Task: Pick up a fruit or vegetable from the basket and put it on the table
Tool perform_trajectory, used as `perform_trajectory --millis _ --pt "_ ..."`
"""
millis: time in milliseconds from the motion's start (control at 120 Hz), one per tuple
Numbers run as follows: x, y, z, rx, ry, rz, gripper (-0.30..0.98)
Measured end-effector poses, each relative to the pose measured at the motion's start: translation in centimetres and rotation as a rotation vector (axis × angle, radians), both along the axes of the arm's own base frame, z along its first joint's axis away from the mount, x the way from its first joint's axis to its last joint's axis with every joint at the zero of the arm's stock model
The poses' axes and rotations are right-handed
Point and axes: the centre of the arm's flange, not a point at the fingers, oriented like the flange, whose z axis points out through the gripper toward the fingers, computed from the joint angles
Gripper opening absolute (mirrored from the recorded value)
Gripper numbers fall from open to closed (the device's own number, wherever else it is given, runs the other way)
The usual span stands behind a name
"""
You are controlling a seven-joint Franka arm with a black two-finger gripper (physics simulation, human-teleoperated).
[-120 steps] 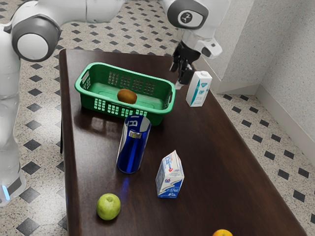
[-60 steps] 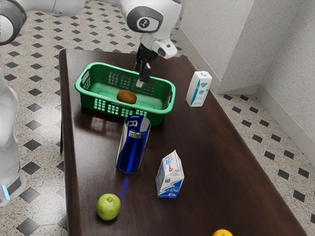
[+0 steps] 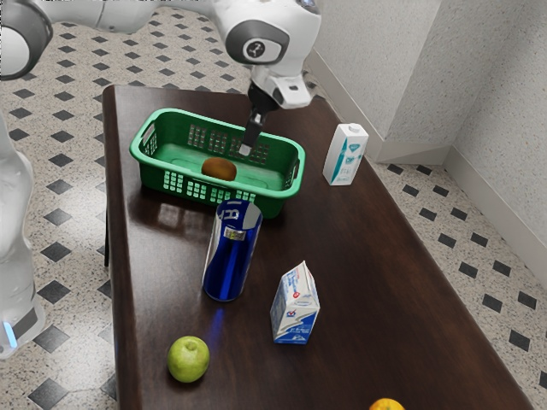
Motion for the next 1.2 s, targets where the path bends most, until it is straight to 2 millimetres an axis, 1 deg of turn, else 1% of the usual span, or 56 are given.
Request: perform_trajectory --millis 83,167,233,375,550,600,742,875,1025,1108,1200 --pt "-0.7 -0.1 -2.6 -0.020 0.057 -0.037 0.69" --pt "-2.1 0.6 -4.1 -0.042 0.076 -0.057 0.69" --pt "-2.8 1.3 -4.3 -0.052 0.067 -0.068 0.69" --pt "-2.9 1.1 -4.8 -0.045 0.056 -0.092 0.69" --pt "-3.6 3.3 -4.8 -0.047 0.034 -0.046 0.69" --pt "-3.7 3.5 -4.9 -0.046 0.034 -0.040 0.69" --pt "-4.2 4.1 -6.4 -0.049 0.044 -0.017 0.69" --pt "-4.1 4.8 -6.3 -0.026 0.021 -0.015 0.69" --pt "-3.7 5.3 -7.6 -0.007 -0.002 -0.010 0.69" --pt "-4.0 5.9 -8.8 -0.008 -0.007 0.001 0.69" --pt "-4.0 6.0 -9.4 -0.008 -0.020 0.004 0.69"
